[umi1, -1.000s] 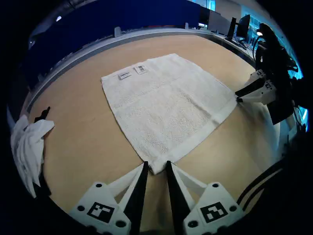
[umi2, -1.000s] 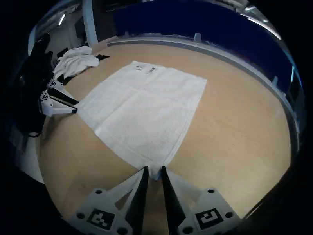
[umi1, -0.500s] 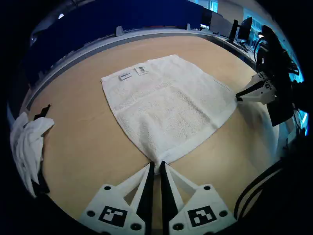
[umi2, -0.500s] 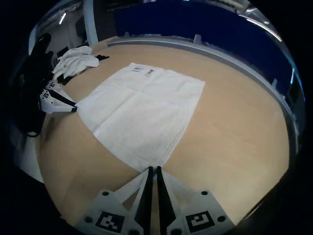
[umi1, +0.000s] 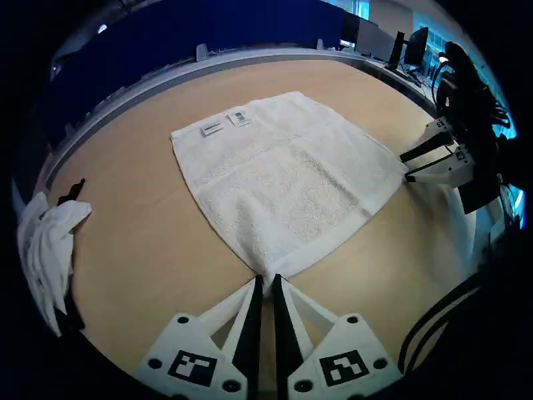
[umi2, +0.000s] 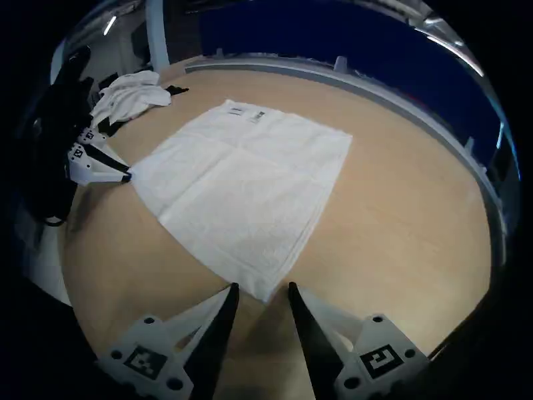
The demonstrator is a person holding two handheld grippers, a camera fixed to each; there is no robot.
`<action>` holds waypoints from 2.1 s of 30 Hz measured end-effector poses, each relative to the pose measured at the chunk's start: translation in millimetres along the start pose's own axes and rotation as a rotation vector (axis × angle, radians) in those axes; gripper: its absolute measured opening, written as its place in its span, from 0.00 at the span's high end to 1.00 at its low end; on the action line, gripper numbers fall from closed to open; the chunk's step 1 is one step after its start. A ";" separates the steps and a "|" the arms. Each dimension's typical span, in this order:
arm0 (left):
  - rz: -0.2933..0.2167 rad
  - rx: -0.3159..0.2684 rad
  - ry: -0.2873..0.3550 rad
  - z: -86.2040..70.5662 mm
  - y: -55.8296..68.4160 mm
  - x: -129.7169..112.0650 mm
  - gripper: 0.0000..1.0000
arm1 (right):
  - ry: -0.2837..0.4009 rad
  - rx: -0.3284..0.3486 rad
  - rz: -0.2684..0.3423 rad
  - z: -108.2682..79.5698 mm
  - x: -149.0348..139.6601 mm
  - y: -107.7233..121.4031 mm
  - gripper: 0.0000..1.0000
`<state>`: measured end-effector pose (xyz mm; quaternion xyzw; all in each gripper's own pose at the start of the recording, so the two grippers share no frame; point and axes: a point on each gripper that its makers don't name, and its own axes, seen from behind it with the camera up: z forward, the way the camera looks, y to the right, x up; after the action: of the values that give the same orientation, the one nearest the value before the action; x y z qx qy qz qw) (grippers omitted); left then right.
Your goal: Fold towel
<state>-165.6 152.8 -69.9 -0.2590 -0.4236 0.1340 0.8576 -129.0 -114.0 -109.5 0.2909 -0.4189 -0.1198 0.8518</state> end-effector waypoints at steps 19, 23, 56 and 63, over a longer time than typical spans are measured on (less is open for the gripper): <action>0.006 -0.001 0.002 -0.7 0.2 0.1 0.89 | -0.011 0.027 -0.027 -2.2 -0.7 0.3 0.89; 0.003 -0.002 0.002 -1.2 -0.5 -0.5 0.89 | -0.011 0.033 -0.030 -2.3 -0.7 -0.6 0.91; -0.036 -0.046 0.043 -44.8 17.4 35.0 0.89 | 0.088 0.040 0.012 -65.9 43.7 1.5 0.93; -0.060 -0.053 0.037 -61.9 21.4 41.2 0.89 | 0.112 0.042 0.020 -90.1 56.7 1.7 0.93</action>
<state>-91.6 168.6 -86.1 -0.2713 -0.4188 0.0921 0.8617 -23.4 -102.4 -115.2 0.3108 -0.3756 -0.0860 0.8689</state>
